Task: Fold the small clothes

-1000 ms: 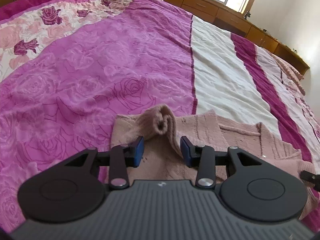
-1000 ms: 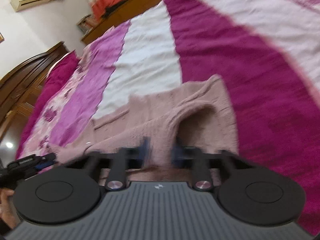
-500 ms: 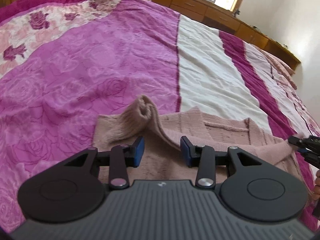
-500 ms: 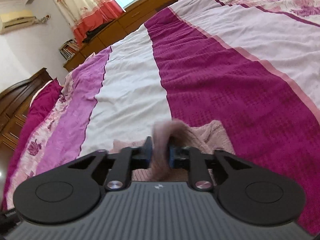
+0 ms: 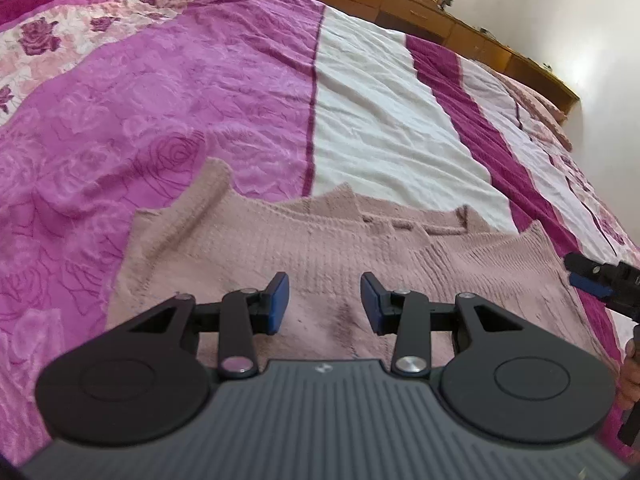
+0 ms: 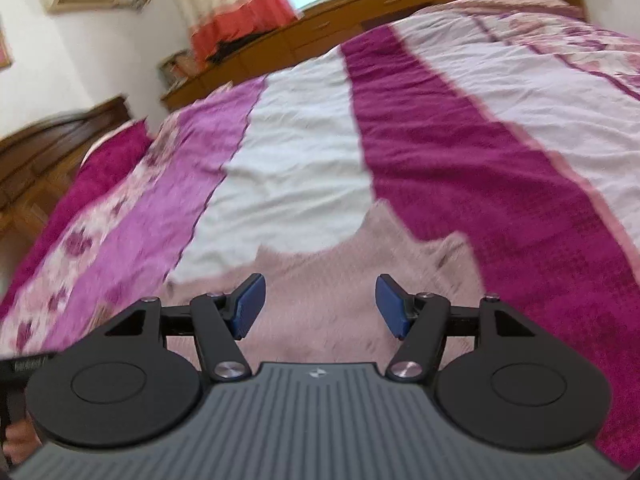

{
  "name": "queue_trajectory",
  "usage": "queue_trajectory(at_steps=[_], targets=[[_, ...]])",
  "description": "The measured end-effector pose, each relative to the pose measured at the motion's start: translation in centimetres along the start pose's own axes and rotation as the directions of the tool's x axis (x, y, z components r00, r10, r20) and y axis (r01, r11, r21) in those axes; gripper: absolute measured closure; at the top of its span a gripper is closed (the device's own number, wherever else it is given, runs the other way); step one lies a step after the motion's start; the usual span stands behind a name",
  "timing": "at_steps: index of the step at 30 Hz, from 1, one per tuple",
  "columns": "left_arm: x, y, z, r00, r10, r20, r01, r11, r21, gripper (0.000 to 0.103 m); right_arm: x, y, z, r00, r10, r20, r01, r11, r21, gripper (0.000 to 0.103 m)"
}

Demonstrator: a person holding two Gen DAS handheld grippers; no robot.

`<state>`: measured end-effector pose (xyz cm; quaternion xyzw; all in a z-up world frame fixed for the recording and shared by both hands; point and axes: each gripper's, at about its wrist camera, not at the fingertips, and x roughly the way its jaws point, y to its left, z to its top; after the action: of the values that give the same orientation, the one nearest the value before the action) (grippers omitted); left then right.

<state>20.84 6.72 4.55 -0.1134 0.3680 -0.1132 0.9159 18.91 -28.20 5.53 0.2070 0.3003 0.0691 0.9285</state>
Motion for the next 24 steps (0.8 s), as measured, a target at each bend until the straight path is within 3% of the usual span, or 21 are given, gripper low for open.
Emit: queue_trajectory(at_steps=[4,7,14,16,18,21,24], targets=[[-0.8,-0.8,-0.4,1.0,-0.022,-0.004,0.022,0.998,0.055,0.062,-0.3,2.5,-1.3,0.993,0.072,-0.094,-0.085,0.985,-0.151,0.035],[-1.6,-1.0,-0.8,1.0,-0.024,0.004,0.024,0.997,0.071,0.062,-0.3,5.4,-2.4,0.976,0.13,-0.173,-0.176,0.944,-0.281,0.035],[-3.2,0.3,-1.6,0.999,0.01,0.034,-0.011,1.0,0.022,0.062,1.2,12.1,-5.9,0.896,0.275,-0.349,-0.407,0.823,-0.396,0.036],[-3.5,0.8,-1.7,0.999,0.028,0.035,-0.029,0.999,0.024,0.062,1.8,13.6,-6.9,0.902,0.247,-0.355,-0.398,0.795,-0.458,0.039],[-3.6,1.4,-1.9,0.998,0.051,0.033,-0.051,0.998,0.022,0.062,2.8,14.6,-7.4,0.932,0.177,-0.315,-0.33,0.776,-0.538,0.042],[-3.8,2.5,-2.1,0.998,0.06,0.029,-0.06,0.998,0.004,0.062,5.1,13.9,-6.1,0.967,0.071,-0.245,-0.199,0.811,-0.55,0.045],[-3.5,3.4,-2.3,0.996,0.082,0.02,-0.082,0.997,0.0,0.062,7.0,12.3,-4.5,0.969,0.05,-0.24,-0.167,0.851,-0.497,0.048]])
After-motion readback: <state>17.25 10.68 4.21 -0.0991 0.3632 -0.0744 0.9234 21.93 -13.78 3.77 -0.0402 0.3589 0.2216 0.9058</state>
